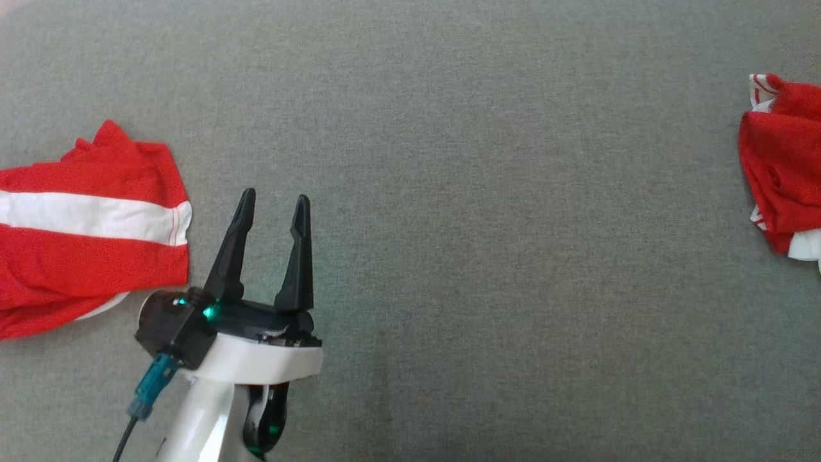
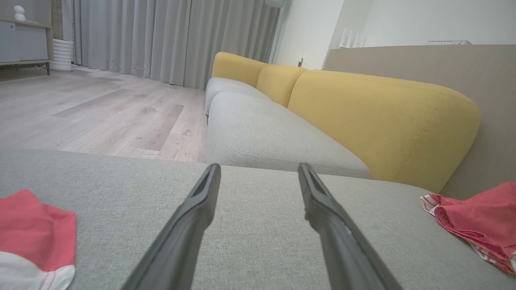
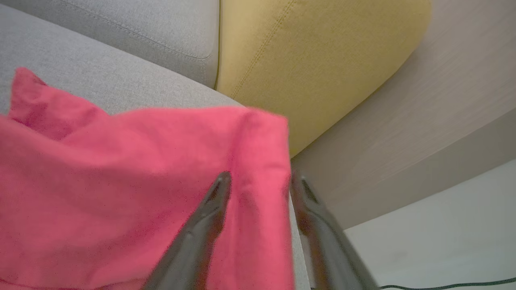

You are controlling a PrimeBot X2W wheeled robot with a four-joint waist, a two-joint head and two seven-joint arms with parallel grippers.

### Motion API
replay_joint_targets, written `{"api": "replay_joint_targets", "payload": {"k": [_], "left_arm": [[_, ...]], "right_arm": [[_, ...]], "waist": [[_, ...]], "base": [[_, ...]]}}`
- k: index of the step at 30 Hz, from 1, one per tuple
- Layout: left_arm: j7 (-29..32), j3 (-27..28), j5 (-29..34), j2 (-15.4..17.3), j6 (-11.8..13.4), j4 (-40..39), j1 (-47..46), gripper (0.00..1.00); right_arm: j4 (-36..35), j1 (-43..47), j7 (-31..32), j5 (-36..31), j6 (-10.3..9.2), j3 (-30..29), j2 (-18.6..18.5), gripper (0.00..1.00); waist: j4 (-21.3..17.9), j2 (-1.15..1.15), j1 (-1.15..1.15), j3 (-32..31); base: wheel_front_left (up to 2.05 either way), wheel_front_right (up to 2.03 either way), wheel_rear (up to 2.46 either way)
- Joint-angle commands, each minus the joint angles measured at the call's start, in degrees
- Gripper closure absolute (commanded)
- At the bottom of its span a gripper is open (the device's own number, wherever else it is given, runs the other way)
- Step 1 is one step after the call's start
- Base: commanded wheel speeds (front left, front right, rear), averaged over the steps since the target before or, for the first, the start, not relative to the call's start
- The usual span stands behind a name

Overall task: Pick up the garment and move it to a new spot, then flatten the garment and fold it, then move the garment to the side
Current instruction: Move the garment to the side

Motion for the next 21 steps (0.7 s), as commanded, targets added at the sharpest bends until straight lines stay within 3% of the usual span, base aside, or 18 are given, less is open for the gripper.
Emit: {"api": "replay_joint_targets", "payload": {"k": [1,9,15,21], "left_arm": [[-0.29,1.87,0.10,0.14,0.09,-1.48,-1.41,0.00],[-0.29,2.42,-0.14,0.14,0.09,-1.23,-0.34,0.00],[-0.29,3.01,-0.55,0.14,0.09,-1.44,1.22,0.00],[-0.29,4.31,-0.67,0.14,0.09,-2.13,3.33,0.00]], "right_arm": [[-1.13,-0.78,-0.82,-0.57,0.37,-0.03,-1.07,0.00],[-4.82,-1.20,-3.23,-0.99,0.37,-3.32,4.41,0.00],[-13.54,0.31,-4.38,1.73,0.37,-1.73,12.92,0.00],[-26.35,6.68,-4.62,10.70,0.37,2.18,22.78,0.00]], "waist": [[-0.18,0.00,0.00,-0.36],[-1.32,0.00,0.00,-3.30],[-2.63,0.00,0.00,-7.23],[-4.05,0.00,0.00,-10.97]], "base": [[0.00,0.00,0.00],[0.00,0.00,0.00],[0.00,0.00,0.00],[0.00,0.00,0.00]]}}
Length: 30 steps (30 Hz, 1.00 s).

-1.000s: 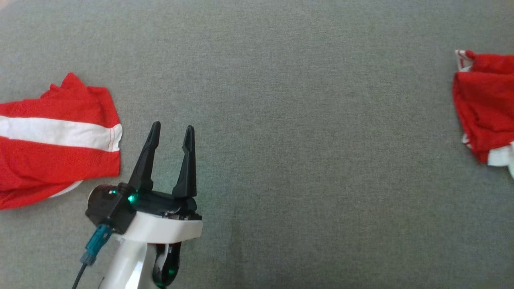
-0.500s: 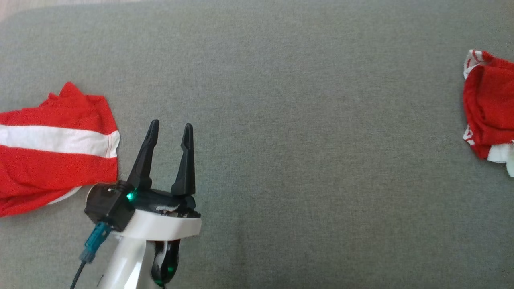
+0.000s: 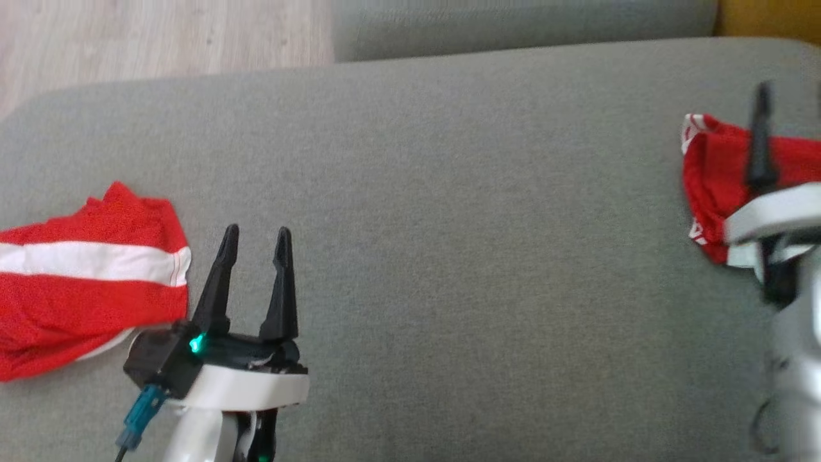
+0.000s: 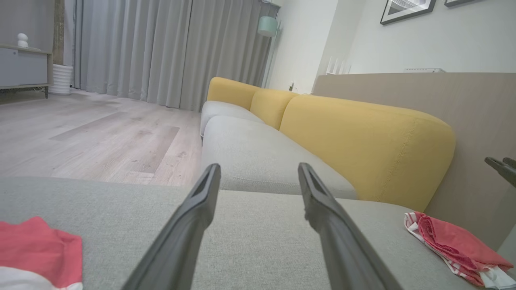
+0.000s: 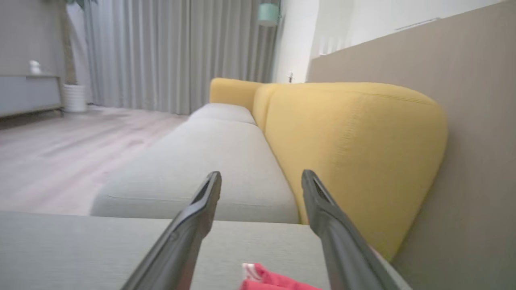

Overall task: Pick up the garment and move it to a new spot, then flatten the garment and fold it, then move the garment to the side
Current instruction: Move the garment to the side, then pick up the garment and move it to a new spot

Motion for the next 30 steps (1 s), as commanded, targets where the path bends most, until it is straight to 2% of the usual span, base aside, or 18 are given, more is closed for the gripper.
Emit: {"api": "replay_joint_targets", "payload": {"k": [1,6,11,16,21,30], "left_arm": [[-0.29,2.10,-0.05,0.12,0.09,-2.10,-0.99,0.00],[-0.29,2.04,-0.03,0.12,0.09,-2.27,0.43,0.00],[-0.29,0.94,-0.54,0.12,0.09,-1.84,1.86,0.00],[-0.29,-1.28,-2.17,0.12,0.09,-1.04,2.54,0.00],[-0.29,-0.94,-2.56,0.12,0.09,-0.32,3.25,0.00],[-0.29,0.20,-2.67,0.12,0.09,0.48,3.87,0.00]], "right_arm": [[-4.34,1.65,-0.55,1.44,0.37,2.12,0.99,0.00],[-13.44,9.70,0.60,5.00,0.37,6.32,6.64,0.00],[-17.50,19.53,-0.01,4.49,0.37,8.82,9.57,0.00],[-18.59,24.26,-0.61,3.53,0.37,8.97,10.03,0.00],[-21.30,28.10,-0.76,4.91,0.37,9.56,10.11,0.00],[-25.58,29.98,-0.78,7.72,0.37,9.15,10.13,0.00]], "waist": [[-0.88,0.00,0.01,-1.53],[-1.25,0.00,0.01,-3.59],[-0.84,0.00,0.01,-4.66],[-0.19,0.00,0.01,-5.02],[-0.03,0.00,0.01,-5.24],[-0.23,0.00,0.01,-5.33]], "base": [[0.00,0.00,0.00],[0.00,0.00,0.00],[0.00,0.00,0.00],[0.00,0.00,0.00],[0.00,0.00,0.00],[0.00,0.00,0.00]]}}
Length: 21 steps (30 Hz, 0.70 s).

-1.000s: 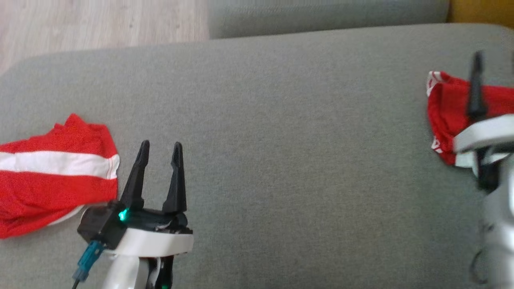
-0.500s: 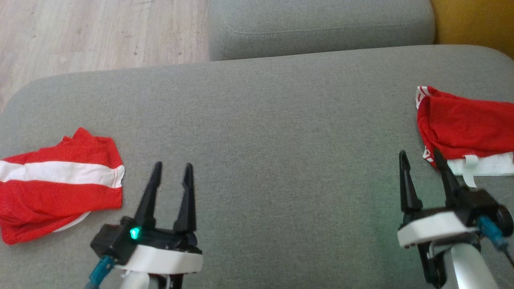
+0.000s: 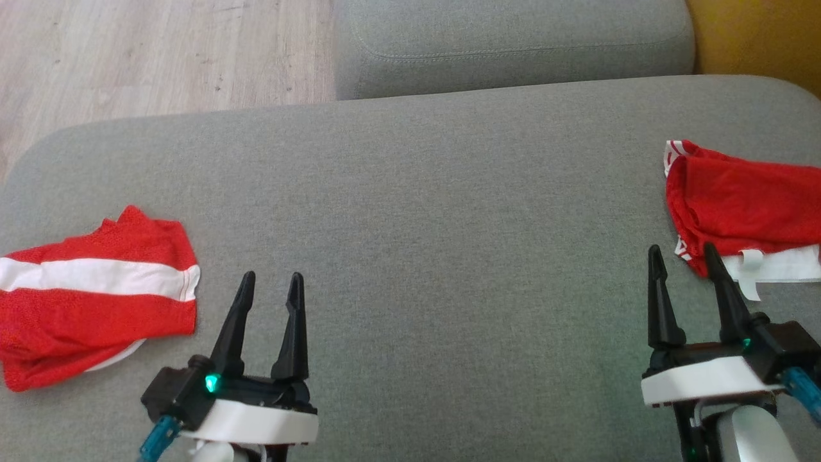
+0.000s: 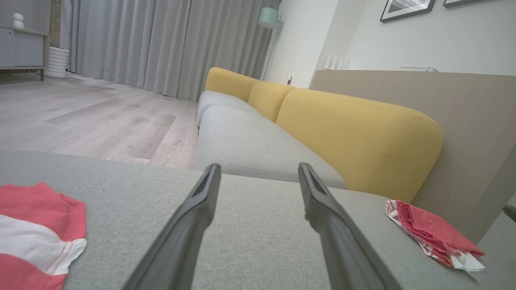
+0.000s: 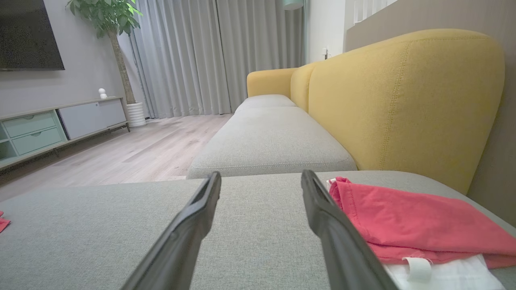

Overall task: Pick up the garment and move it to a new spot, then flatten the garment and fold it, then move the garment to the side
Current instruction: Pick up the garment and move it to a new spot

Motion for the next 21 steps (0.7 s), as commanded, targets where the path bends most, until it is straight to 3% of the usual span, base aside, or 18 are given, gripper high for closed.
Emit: {"api": "replay_joint_targets", "payload": {"k": [1,12,21], "left_arm": [[-0.29,2.05,-0.34,0.07,0.09,-1.50,-1.23,0.00],[-0.29,2.57,-0.45,0.07,0.09,-1.52,-0.78,0.00],[-0.29,6.79,-0.05,0.07,0.22,-1.13,-0.70,0.00]], "right_arm": [[-2.24,-0.35,-0.68,0.44,0.39,1.24,-0.30,0.00],[-1.97,0.09,-0.68,0.22,0.39,1.19,-0.30,0.00],[-1.39,1.13,-0.69,0.12,0.39,3.37,-0.29,0.00]], "waist": [[0.01,0.00,0.00,-0.02],[-0.09,0.00,0.00,-0.64],[3.99,0.00,0.00,-2.04]], "base": [[0.00,0.00,0.00],[0.00,0.00,0.00],[0.00,0.00,0.00]]}}
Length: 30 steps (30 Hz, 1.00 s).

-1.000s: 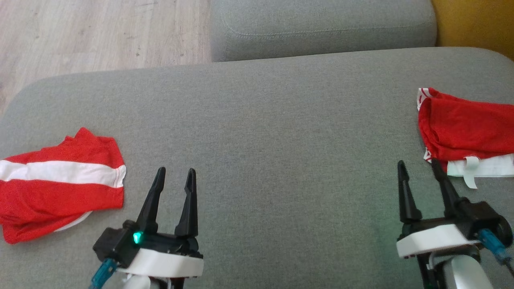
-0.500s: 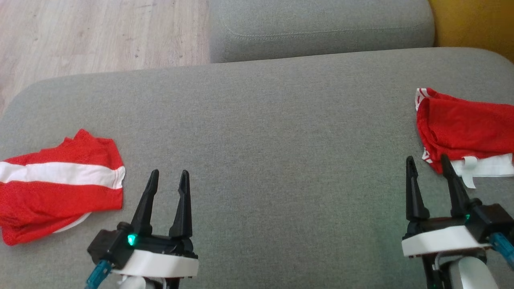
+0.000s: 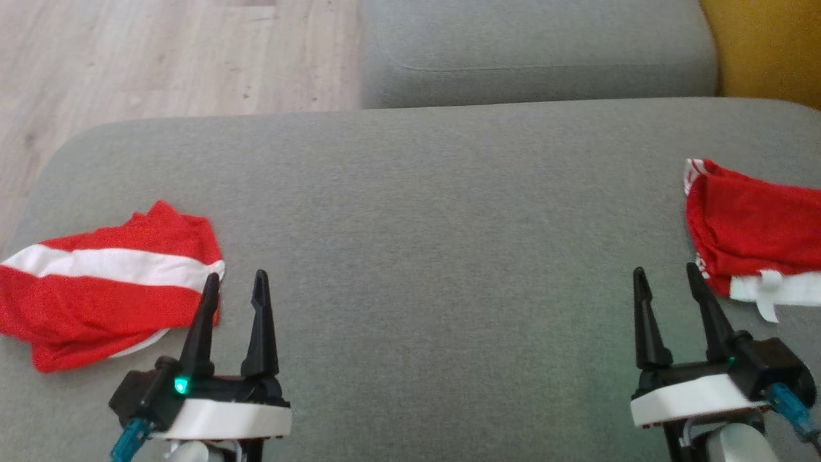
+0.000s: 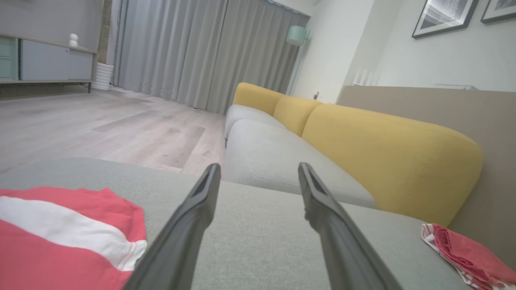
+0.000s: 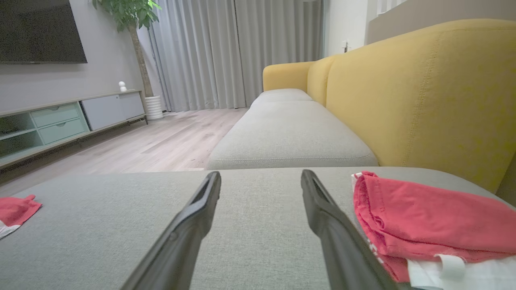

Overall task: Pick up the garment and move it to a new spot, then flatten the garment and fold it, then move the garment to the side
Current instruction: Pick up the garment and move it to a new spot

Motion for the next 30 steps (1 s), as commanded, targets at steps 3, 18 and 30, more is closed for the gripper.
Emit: {"api": "replay_joint_targets", "payload": {"k": [3,18,30], "left_arm": [[-0.29,3.71,0.70,0.06,0.18,-1.60,-0.64,0.00],[-0.29,6.42,1.58,0.06,0.11,-1.11,-0.06,0.00],[-0.29,8.12,2.50,0.06,0.09,-1.12,-1.73,0.00]], "right_arm": [[-1.49,-1.21,-0.66,0.21,0.39,3.04,-0.29,0.00],[-0.68,-1.09,-0.66,1.57,0.39,7.82,-0.29,0.00],[-0.66,-2.31,-0.67,1.51,0.39,8.84,-0.29,0.00]], "waist": [[3.31,0.00,0.00,-0.78],[13.60,0.00,0.00,-0.58],[14.90,0.00,0.00,1.91]], "base": [[0.00,0.00,0.00],[0.00,0.00,0.00],[0.00,0.00,0.00]]}}
